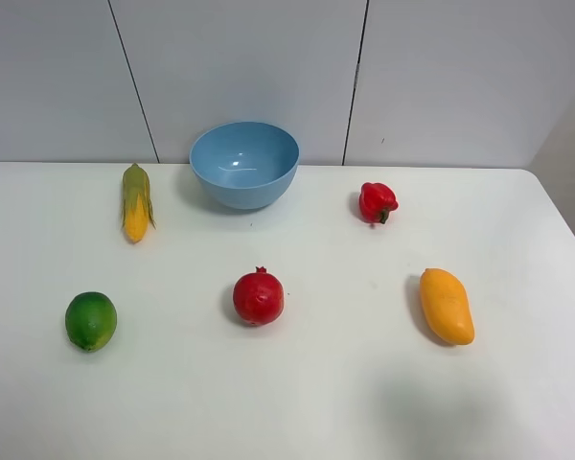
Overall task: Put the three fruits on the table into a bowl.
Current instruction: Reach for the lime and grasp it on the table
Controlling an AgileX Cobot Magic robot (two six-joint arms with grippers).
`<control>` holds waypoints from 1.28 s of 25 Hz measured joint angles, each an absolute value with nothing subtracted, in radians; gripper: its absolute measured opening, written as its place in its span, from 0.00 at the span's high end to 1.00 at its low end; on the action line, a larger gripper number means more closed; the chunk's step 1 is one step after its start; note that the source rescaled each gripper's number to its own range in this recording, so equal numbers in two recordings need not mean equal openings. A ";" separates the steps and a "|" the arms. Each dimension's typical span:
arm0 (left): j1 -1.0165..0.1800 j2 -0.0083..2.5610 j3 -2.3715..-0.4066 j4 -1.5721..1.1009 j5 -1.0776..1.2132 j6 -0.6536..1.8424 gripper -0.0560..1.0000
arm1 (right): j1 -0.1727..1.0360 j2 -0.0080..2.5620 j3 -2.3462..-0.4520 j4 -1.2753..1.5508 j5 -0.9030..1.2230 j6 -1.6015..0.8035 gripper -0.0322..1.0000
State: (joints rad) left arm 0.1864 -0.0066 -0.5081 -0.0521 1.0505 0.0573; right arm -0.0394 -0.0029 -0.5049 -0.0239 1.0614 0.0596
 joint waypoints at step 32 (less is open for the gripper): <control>0.186 0.143 -0.508 -0.080 1.050 -0.013 0.00 | -0.039 -0.003 -0.505 -0.024 1.061 0.060 0.00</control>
